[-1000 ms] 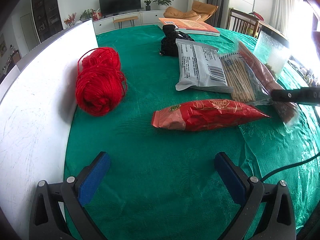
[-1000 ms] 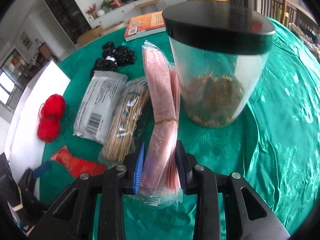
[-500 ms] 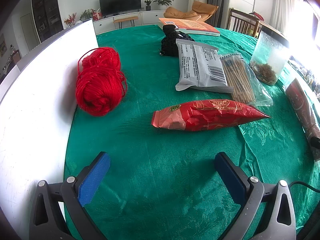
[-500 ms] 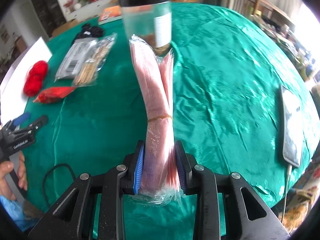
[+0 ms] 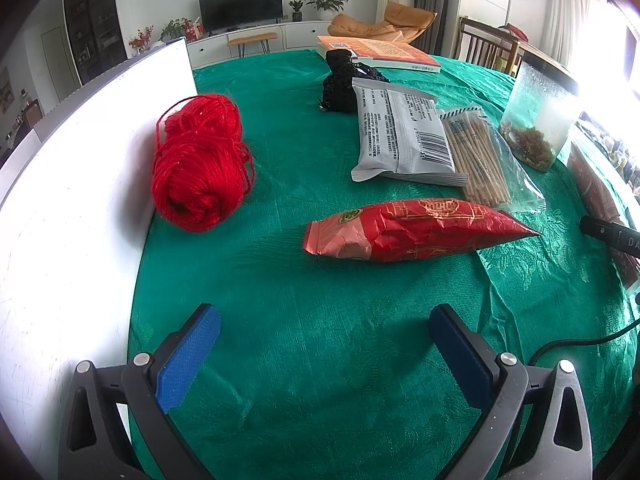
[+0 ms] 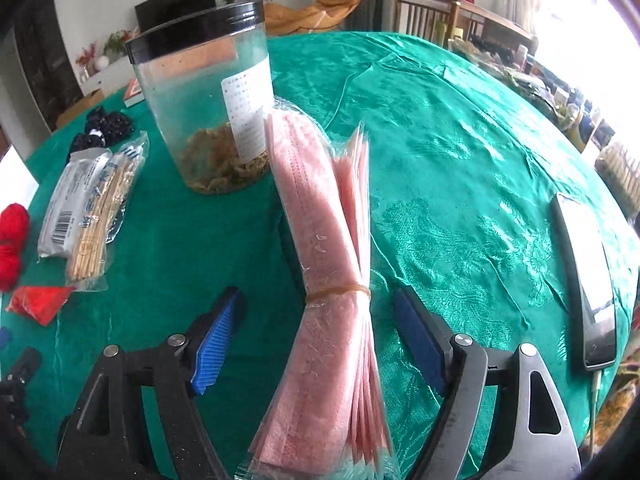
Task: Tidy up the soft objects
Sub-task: 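Grasp the pink tied bundle of packets with right gripper and lift it, then grasp the white printed snack packet with left gripper while right gripper holds the pink bundle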
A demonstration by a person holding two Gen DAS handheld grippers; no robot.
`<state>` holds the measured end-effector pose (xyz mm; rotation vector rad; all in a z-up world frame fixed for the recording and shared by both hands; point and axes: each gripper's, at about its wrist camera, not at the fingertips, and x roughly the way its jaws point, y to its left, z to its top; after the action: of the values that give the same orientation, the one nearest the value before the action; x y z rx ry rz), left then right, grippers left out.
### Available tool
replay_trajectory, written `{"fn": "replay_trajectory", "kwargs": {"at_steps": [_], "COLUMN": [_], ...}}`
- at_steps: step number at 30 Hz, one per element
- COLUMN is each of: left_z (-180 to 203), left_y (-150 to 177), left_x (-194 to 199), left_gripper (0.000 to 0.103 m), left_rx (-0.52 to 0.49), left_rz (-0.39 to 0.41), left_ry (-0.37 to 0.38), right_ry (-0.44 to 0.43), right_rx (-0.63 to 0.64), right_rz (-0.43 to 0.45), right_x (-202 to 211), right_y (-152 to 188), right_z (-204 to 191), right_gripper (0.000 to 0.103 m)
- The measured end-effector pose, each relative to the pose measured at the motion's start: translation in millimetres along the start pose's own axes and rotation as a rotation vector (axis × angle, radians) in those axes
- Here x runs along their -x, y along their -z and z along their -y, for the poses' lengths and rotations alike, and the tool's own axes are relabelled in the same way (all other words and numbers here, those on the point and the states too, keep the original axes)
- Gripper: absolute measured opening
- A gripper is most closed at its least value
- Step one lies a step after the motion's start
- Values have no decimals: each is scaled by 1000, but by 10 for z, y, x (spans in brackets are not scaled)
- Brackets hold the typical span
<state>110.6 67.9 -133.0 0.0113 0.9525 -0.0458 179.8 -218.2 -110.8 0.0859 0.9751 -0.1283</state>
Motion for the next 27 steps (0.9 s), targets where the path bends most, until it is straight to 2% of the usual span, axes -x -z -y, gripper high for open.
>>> {"fn": "replay_trajectory", "kwargs": {"at_steps": [4, 8, 9, 10, 11, 14, 18, 20, 21, 22, 23, 24, 25, 27], "left_z": [3, 3, 4, 3, 3, 0, 2, 0, -5, -6, -10, -18, -28, -50], "left_y": [0, 0, 0, 3, 5, -2, 3, 2, -5, -22, -44, -82, -152, -366], "left_x": [-2, -2, -3, -3, -5, 0, -5, -3, 5, 18, 52, 118, 191, 307], "left_gripper": [103, 103, 103, 103, 103, 103, 103, 103, 103, 103, 103, 103, 103, 103], "left_rx": [0, 0, 0, 0, 1, 1, 0, -2, -3, 1, 9, 16, 25, 47], "left_rz": [0, 0, 0, 0, 1, 0, 0, -4, -21, -54, -73, -66, -48, -15], "left_ry": [0, 0, 0, 0, 0, -1, -1, 1, 2, 4, 20, 42, 47, 29], "right_ry": [-22, -92, -121, -152, -134, -102, -15, -2, -7, -28, -62, -84, -80, -73], "right_rx": [-27, -112, -118, -123, -122, -112, -119, -112, -110, -108, -101, -90, -80, -82], "right_rz": [15, 91, 70, 27, 32, 40, 63, 64, 68, 75, 90, 96, 96, 94], "right_x": [36, 196, 165, 86, 75, -29, -293, -406, -430, -442, -434, -420, -404, -386], "right_y": [3, 6, 7, 3, -15, -168, -542, -680, -711, -713, -687, -653, -639, -607], "right_z": [49, 225, 240, 239, 230, 262, 420, 477, 494, 506, 491, 468, 447, 440], "right_gripper": [81, 78, 61, 33, 28, 25, 25, 28, 33, 47, 57, 74, 78, 78]}}
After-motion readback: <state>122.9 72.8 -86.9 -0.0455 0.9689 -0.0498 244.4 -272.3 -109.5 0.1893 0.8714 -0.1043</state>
